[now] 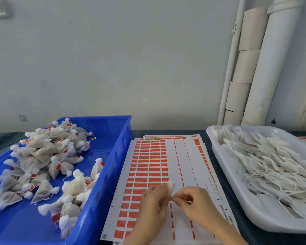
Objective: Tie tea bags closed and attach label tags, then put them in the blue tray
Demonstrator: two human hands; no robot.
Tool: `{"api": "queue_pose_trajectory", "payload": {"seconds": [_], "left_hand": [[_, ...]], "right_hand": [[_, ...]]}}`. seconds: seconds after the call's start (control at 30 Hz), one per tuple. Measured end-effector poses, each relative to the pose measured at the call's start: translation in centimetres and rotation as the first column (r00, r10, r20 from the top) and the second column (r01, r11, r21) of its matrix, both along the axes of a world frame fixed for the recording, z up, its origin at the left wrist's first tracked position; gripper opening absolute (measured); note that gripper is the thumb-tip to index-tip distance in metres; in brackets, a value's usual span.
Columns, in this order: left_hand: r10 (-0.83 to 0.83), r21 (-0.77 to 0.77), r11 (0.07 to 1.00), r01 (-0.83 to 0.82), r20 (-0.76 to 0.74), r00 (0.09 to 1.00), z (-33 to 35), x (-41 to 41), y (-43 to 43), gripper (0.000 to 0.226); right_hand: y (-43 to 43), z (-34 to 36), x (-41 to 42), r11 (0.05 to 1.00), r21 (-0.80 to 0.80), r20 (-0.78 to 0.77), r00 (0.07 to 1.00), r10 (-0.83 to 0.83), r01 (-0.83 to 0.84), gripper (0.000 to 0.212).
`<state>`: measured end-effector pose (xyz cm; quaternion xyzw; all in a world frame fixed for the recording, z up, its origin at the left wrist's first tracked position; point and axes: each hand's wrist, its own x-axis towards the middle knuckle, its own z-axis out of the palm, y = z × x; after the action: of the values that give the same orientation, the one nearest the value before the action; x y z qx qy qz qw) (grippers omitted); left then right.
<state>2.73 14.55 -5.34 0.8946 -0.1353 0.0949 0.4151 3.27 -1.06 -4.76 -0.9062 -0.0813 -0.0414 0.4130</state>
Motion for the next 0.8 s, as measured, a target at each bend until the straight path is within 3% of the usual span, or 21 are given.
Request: {"api": "queue_pose_trajectory", "payload": {"seconds": [0.07,0.2,0.3,0.37,0.4,0.47,0.5,0.6,0.8], "left_hand": [[-0.059,0.176,0.984,0.029,0.168,0.984,-0.1,0.2,-0.1,0.032],[-0.124,0.302,0.952,0.04,0.266,0.956,-0.1,1.1,0.4,0.032],[-0.132,0.296,0.954,0.04,0.296,0.946,-0.5,1.2,0.6,0.028],[-0.081,0.165,0.986,0.038,0.266,0.961,-0.5,1.1,0.4,0.021],[-0.035,0.017,0.999,0.033,0.199,0.979,-0.5,1.2,0.3,0.017],[0.01,-0.339,0.94,-0.029,-0.057,0.998,0.3,1.3,-0.1,0.018],[0.006,-0.438,0.895,-0.087,-0.183,0.983,0.7,1.4,-0.4,0.019],[0.008,-0.498,0.841,-0.21,-0.377,0.926,0.4,1.8,-1.0,0.012],[0.013,-0.582,0.78,-0.229,-0.352,0.936,-0.9,2.9,-1.0,0.014]], "right_hand": [[0.1,0.6,-0.2,0.999,0.033,0.007,1.0,0.012,-0.012,0.007],[-0.1,1.1,-0.7,0.995,0.102,0.071,0.997,-0.024,0.016,0.008],[0.1,1.3,-1.1,0.991,0.132,0.118,0.993,-0.002,-0.013,0.011],[0.4,1.2,-1.1,0.974,0.224,0.134,0.991,-0.007,-0.024,0.007],[0.5,1.0,-0.8,0.953,0.303,0.141,0.989,-0.043,-0.001,0.009],[0.7,0.6,0.1,0.899,0.431,0.083,0.989,-0.122,0.074,0.007],[0.9,0.4,0.7,0.888,0.451,0.018,0.994,-0.11,0.09,0.007],[2.3,-0.8,2.3,0.91,0.409,-0.092,0.996,-0.024,0.059,0.01],[2.6,-2.3,3.8,0.842,0.526,-0.083,0.993,-0.087,0.118,0.013]]}}
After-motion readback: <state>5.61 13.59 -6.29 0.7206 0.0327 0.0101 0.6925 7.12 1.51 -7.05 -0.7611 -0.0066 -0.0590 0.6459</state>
